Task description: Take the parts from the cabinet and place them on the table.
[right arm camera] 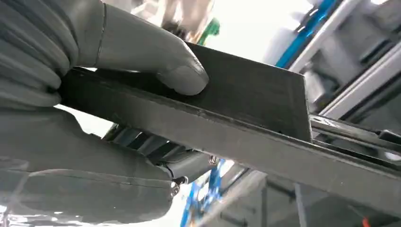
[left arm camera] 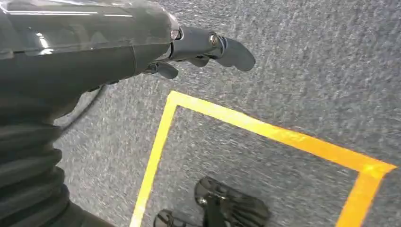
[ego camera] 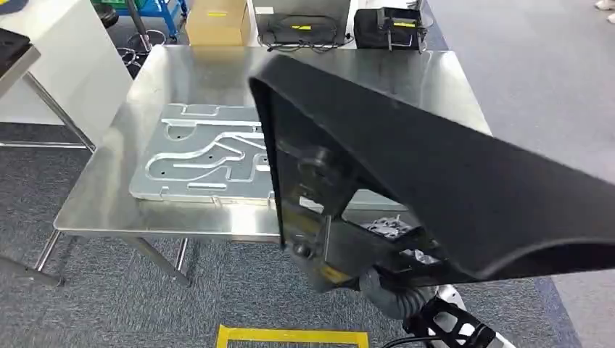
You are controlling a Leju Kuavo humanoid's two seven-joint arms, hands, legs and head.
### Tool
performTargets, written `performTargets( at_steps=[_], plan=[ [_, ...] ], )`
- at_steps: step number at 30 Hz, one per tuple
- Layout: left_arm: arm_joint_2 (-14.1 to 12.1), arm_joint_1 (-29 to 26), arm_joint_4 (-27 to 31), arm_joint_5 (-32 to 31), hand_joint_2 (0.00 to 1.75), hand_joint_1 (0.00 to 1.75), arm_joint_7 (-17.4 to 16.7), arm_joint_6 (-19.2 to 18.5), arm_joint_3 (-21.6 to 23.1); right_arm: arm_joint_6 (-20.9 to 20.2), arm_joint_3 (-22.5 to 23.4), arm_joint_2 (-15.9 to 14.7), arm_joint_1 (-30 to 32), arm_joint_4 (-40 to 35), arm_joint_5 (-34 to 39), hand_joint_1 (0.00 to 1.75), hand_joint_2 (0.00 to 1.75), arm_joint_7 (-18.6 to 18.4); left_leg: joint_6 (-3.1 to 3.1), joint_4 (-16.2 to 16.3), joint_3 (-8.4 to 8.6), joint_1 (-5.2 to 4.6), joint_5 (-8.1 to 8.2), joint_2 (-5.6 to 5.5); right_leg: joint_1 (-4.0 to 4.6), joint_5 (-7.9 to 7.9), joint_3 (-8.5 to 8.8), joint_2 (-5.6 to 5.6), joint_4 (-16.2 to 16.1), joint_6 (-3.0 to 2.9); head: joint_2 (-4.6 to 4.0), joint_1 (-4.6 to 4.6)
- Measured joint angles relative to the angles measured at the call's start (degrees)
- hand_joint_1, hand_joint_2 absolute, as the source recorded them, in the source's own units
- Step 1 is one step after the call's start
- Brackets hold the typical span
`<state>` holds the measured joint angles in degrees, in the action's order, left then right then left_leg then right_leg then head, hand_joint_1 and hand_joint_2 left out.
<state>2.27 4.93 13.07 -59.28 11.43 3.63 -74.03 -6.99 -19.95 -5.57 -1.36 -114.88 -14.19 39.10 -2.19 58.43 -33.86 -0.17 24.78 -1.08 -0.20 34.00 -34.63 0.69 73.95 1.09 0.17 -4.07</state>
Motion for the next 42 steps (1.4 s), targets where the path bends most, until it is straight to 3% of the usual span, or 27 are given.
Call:
performTargets(
  at_steps=[2,3,4,5,7,8,10,11,12,14,16,17,18,21,23,24,26,28,30,32,33,34,36,37,38,41,42],
  plan=[
    [0.04,-0.25,0.0,0.07,1.75,0.0,0.31,0.02,-0.11,6.7,0.33,-0.24,-1.3,-0.02,-4.27,1.73,1.75,0.0,0.14,0.0,1.49,0.19,1.4,-0.01,-0.38,4.95,-3.32,-0.19,0.97,0.49,0.0,0.0],
    [0.07,-0.34,0.0,0.02,1.75,0.0,0.59,0.0,-0.11,11.27,0.88,-0.81,-2.53,-0.02,-6.93,1.73,1.75,0.0,0.2,0.0,2.51,0.26,2.19,-0.02,-0.56,5.09,-3.96,-0.34,-0.54,0.66,0.0,0.0],
    [0.13,-0.45,0.0,-0.2,1.75,0.0,0.79,-0.04,-0.11,14.19,1.53,-1.2,-4.1,0.02,-8.53,1.73,1.75,0.0,0.29,0.0,3.45,0.32,2.93,-0.04,-0.64,3.21,-3.91,-0.41,-3.34,0.75,0.0,0.0],
    [0.15,-0.49,0.0,-0.59,1.75,0.0,1.03,-0.37,-0.11,16.23,2.47,-1.55,-6.1,0.13,-9.59,1.73,1.75,0.0,0.48,0.0,4.41,0.33,3.64,-0.05,-0.64,-0.66,-3.53,-0.42,-7.27,0.69,0.0,0.0],
    [0.24,-0.43,-0.04,-0.79,1.75,0.0,1.18,-0.81,-0.09,16.82,5.1,-2.08,-10.47,0.85,-10.14,1.73,1.75,-0.07,0.97,0.42,5.63,0.21,4.91,0.04,-0.32,-12.27,-4.08,-0.3,-14.27,-0.23,0.0,0.0],
    [0.26,-0.26,-0.04,-0.98,1.75,0.0,1.22,-1.03,-0.06,16.21,6.47,-2.12,-12.39,1.25,-10.38,1.73,1.75,-0.07,1.4,-0.17,4.99,0.23,5.12,-0.27,0.05,-10.64,-3.96,-0.34,-14.14,-0.77,0.0,0.02],
    [0.22,-0.14,-0.02,-1.16,1.75,0.0,1.49,-1.2,-0.04,15.95,8.96,-2.14,-15.55,1.66,-12.07,1.73,1.75,-0.11,2.01,-0.35,5.52,0.29,5.13,-0.11,0.26,-11.3,-3.92,-0.34,-14.63,-1.56,0.0,0.0],
    [0.17,-0.04,-0.02,-1.31,1.75,0.0,1.64,-1.25,-0.02,16.15,9.86,-2.49,-17.81,2.36,-13.03,1.73,1.75,-0.22,2.22,-0.51,5.76,0.04,5.15,-0.11,-0.25,-11.27,-3.34,-0.11,-15.02,-1.83,0.0,-0.04],
    [-0.07,0.14,-0.02,-1.42,1.75,0.0,1.88,-1.42,0.02,16.56,10.84,-2.71,-19.89,3.29,-13.98,1.73,1.75,-0.44,2.43,1.28,4.78,0.28,5.09,0.07,-0.45,-11.21,-2.55,-0.14,-15.65,-1.98,0.0,-0.04],
    [-0.02,0.29,-0.02,-1.71,1.75,0.0,2.38,-1.77,0.09,17.09,11.67,-3.76,-24.59,6.04,-16.9,1.73,1.75,-2.26,2.9,8.91,0.5,0.42,6.28,0.34,-0.47,-10.63,-1.57,-0.39,-15.98,-2.68,0.0,-0.02],
    [-0.02,0.19,-0.02,-1.64,1.75,0.0,3.17,-2.16,0.11,15.84,11.56,-4.7,-29.46,10.63,-23.66,1.73,1.75,-6.94,3.3,16.18,-4.7,0.55,9.98,0.42,-0.41,-9.92,-0.79,-0.33,-15.97,-2.83,0.0,-0.04],
    [-0.02,0.15,-0.02,-1.64,1.75,0.0,3.67,-2.44,0.11,14.46,11.04,-5.26,-31.68,13.45,-27.58,1.73,1.75,-9.57,3.41,17.42,-6.33,0.57,10.75,0.47,-0.41,-9.57,-0.35,-0.25,-15.94,-2.8,0.0,-0.04],
    [-0.02,0.16,-0.02,-1.64,1.75,0.0,4.09,-2.65,0.11,12.95,10.31,-5.68,-33.55,15.84,-30.98,1.73,1.75,-11.77,3.44,16.29,-6.82,0.59,9.62,0.48,-0.4,-9.2,0.16,-0.23,-15.91,-2.74,0.0,-0.04],
    [-0.04,0.16,-0.02,-1.64,1.75,0.0,5.55,-3.74,0.13,8.85,5.61,-7.21,-40.13,26.69,-41.91,1.73,1.75,-16.15,2.93,2.73,-2.97,0.58,-1.39,0.8,-0.36,-8.06,1.53,-0.28,-15.67,-2.35,0.0,-0.02],
    [-0.07,0.39,-0.02,-1.64,1.75,0.0,6.27,-4.22,0.15,8.69,0.63,-7.47,-44.45,36.17,-46.59,1.73,1.75,-16.93,2.31,0.3,-2.5,0.17,-0.24,0.98,-0.09,-7.78,1.19,-0.05,-15.34,-1.78,0.0,-0.02],
    [-0.04,0.46,-0.02,-1.64,1.75,0.0,6.36,-4.28,0.15,8.85,-1.39,-7.76,-45.36,39.19,-47.4,1.73,1.75,-17.27,1.95,0.37,-2.41,0.2,-1.52,0.88,-0.01,-7.62,1.14,-0.12,-15.36,-1.45,0.0,-0.04],
    [-0.04,0.25,-0.02,-1.62,1.75,0.0,6.43,-4.33,0.18,9.07,-3.81,-8.02,-46.29,43.15,-47.86,1.73,1.75,-17.35,1.53,0.12,-2.38,0.39,-1.66,0.57,0.14,-7.49,1.38,-0.39,-15.55,-0.86,0.0,-0.04],
    [0.02,0.29,-0.04,-1.64,1.75,0.0,6.54,-4.39,0.18,9.17,-5.13,-8.13,-47.39,46.0,-48.06,1.73,1.75,-17.31,0.98,-0.75,-1.71,0.78,-1.9,0.48,-0.19,-5.47,0.42,-0.53,-13.03,-0.28,0.0,-0.02],
    [0.02,0.27,-0.02,-1.62,1.75,0.0,6.56,-4.39,0.18,9.22,-6.16,-8.48,-48.67,48.26,-48.04,1.73,1.75,-17.4,0.63,-0.75,-1.55,0.77,-1.64,0.44,-0.4,-1.85,-4.3,-0.5,-4.26,0.17,0.0,-0.02],
    [0.0,0.23,-0.04,-1.64,1.75,0.0,6.56,-4.39,0.18,9.22,-7.0,-8.74,-48.66,49.57,-48.04,1.73,1.75,-17.49,0.6,-0.69,-1.29,0.78,-1.26,0.39,-0.63,-0.71,-8.52,-0.52,2.15,0.46,0.0,-0.02],
    [0.0,0.16,-0.02,-1.64,1.75,0.0,6.56,-4.39,0.18,9.2,-7.28,-8.87,-48.53,50.05,-48.04,1.73,1.75,-17.51,0.63,-0.61,-1.14,0.78,-1.04,0.36,-0.75,-1.44,-9.3,-0.54,2.41,0.51,0.0,-0.02],
    [0.02,0.14,-0.04,-1.64,1.75,0.0,6.56,-4.39,0.18,9.22,-7.7,-8.87,-48.53,50.47,-48.04,1.73,1.75,-17.51,0.82,-0.48,-0.94,0.78,-0.76,0.33,-0.83,-3.95,-8.81,-0.55,-0.06,0.53,0.0,-0.02],
    [0.04,0.15,-0.04,-1.64,1.75,0.0,6.56,-4.42,0.18,9.22,-8.2,-8.9,-49.27,51.08,-48.04,1.73,1.75,-17.44,1.18,0.02,-0.46,0.78,0.01,0.33,-0.94,-10.23,-4.79,-0.57,-10.06,0.38,0.0,-0.02],
    [0.04,0.16,-0.04,-1.64,1.75,0.0,6.56,-4.42,0.18,9.24,-8.46,-8.98,-49.57,51.32,-48.04,1.73,1.75,-17.42,1.39,0.14,-0.5,0.76,0.29,0.33,-0.95,-11.53,-3.55,-0.59,-13.36,0.26,0.0,-0.02],
    [0.04,0.3,-0.04,-1.64,1.75,0.0,6.56,-4.42,0.2,9.35,-8.7,-9.11,-50.05,51.74,-47.97,1.73,1.75,-17.4,1.7,0.5,-0.74,0.35,0.5,0.29,-0.44,-10.56,-2.85,-0.55,-14.75,0.07,0.0,-0.02],
    [0.02,0.16,-0.04,-1.64,1.75,0.0,6.58,-4.44,0.2,9.28,-9.25,-9.18,-50.05,52.3,-48.01,1.73,1.75,-17.53,2.46,-0.09,-0.43,0.52,0.53,0.3,-0.23,-10.26,-2.88,-0.36,-14.69,-0.78,0.0,-0.02],
    [0.02,0.14,-0.04,-1.6,1.75,0.0,6.58,-4.55,0.2,7.92,-9.44,-9.2,-50.26,52.52,-48.3,1.73,1.75,-17.6,2.86,-0.05,-0.34,0.34,0.77,0.29,-0.74,-10.4,-2.66,-0.31,-15.11,-1.21,0.0,-0.02]
  ],
)
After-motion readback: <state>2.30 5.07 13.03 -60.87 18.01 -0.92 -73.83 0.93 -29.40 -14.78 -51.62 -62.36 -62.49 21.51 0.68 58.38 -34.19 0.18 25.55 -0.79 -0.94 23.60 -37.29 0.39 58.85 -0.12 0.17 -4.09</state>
